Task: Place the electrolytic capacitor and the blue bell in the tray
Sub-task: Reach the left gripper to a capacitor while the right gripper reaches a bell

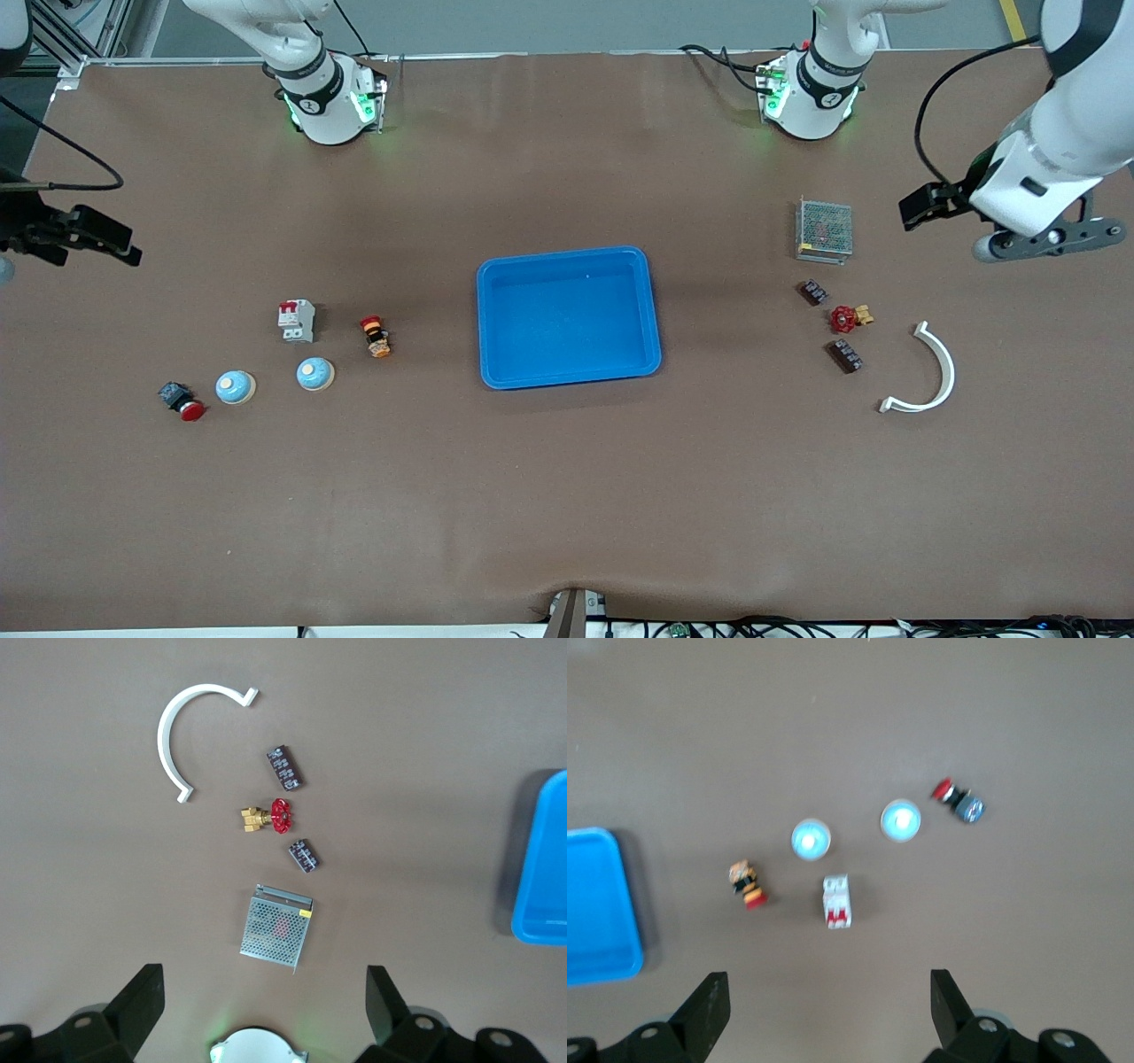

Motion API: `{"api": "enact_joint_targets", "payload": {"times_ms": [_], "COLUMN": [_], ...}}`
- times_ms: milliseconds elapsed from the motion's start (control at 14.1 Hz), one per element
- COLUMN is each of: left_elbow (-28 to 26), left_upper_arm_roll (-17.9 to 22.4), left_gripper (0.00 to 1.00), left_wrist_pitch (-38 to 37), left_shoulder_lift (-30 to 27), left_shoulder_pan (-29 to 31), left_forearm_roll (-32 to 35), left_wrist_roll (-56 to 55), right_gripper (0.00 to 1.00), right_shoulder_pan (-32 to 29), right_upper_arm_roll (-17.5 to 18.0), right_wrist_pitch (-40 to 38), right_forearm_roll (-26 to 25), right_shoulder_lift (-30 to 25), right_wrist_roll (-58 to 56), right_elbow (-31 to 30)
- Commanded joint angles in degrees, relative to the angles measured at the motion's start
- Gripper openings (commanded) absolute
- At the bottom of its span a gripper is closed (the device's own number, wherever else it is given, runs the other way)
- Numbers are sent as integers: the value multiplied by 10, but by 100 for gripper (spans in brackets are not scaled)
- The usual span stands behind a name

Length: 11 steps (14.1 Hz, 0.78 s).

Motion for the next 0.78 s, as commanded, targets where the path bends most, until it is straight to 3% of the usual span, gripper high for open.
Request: {"api": "enact_joint_targets", "payload": {"times_ms": [0,425,708], "left_elbow": [-92,-271,-331], "left_upper_arm_roll": [-3,-13,-19], "left_gripper": [100,100,98], "left_wrist_pitch": [65,241,335], "left_shoulder_lift": [-30,-31,-3], "left_shoulder_pan": [1,-4,-4], "left_forearm_roll": [-12,-18,-17], "left_wrist_roll": [-27,-124,-175], "right_gripper": [100,100,100], "right_shoulder_pan": [-3,0,12], "right_upper_arm_roll": [6,8,9], "right_wrist_pitch": [86,185,300], "right_forearm_roll": [-4,4,5], "right_shoulder_lift": [-63,-35,7], "right_wrist_roll": [-4,49,74], "right_elbow": [-124,-229,-287]}}
